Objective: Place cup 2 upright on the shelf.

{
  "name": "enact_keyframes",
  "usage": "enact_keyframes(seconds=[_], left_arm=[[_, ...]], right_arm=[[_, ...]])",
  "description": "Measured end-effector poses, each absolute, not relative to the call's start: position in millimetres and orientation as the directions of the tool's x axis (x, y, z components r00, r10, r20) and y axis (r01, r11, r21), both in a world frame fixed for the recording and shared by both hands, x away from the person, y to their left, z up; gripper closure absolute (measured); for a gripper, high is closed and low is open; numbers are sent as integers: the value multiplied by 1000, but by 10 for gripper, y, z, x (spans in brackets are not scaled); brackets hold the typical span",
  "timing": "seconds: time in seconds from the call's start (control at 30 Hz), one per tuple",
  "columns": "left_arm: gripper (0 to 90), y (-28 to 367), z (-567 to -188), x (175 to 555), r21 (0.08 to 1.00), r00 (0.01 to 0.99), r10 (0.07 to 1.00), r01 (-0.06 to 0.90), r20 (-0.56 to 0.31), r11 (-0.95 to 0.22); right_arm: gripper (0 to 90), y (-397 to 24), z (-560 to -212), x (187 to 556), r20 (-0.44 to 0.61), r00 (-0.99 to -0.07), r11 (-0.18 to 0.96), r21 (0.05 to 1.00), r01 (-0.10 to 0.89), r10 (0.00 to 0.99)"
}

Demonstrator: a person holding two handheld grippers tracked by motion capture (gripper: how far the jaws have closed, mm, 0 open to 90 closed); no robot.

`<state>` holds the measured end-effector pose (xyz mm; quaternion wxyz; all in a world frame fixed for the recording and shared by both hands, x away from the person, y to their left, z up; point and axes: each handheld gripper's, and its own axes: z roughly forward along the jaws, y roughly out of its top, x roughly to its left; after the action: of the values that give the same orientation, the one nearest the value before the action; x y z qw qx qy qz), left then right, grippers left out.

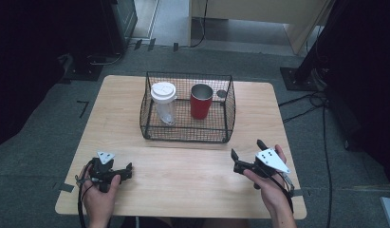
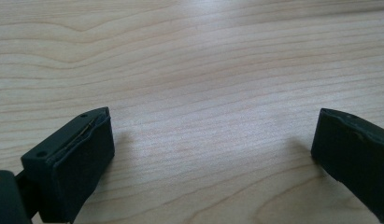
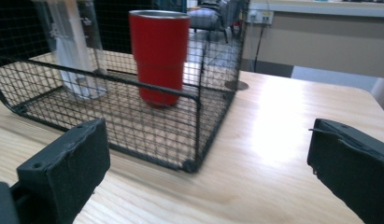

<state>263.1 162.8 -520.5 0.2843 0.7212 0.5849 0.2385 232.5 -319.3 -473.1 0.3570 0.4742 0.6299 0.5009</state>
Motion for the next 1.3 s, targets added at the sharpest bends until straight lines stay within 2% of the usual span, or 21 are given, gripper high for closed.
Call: enact_keyframes(seconds=[0.6, 1.0, 1.1, 1.3], left_arm=[[1, 1628, -5205, 2630, 688, 205, 979, 708, 13, -157], [1, 1617, -5205, 2623, 688, 214, 977, 706, 14, -165], [1, 1616, -5206, 2624, 689, 215, 977, 706, 14, -165], [1, 1612, -5205, 2623, 689, 219, 976, 705, 13, -167]], right_arm=[[0, -3751, -4997, 2013, 31, -173, 25, 951, 309, 984], [0, -4049, -5206, 1861, -7, -95, 47, 904, 425, 995], [0, -4122, -5209, 1833, 14, -73, 20, 898, 439, 997], [0, -4193, -5229, 1829, 9, -55, 23, 836, 549, 998]])
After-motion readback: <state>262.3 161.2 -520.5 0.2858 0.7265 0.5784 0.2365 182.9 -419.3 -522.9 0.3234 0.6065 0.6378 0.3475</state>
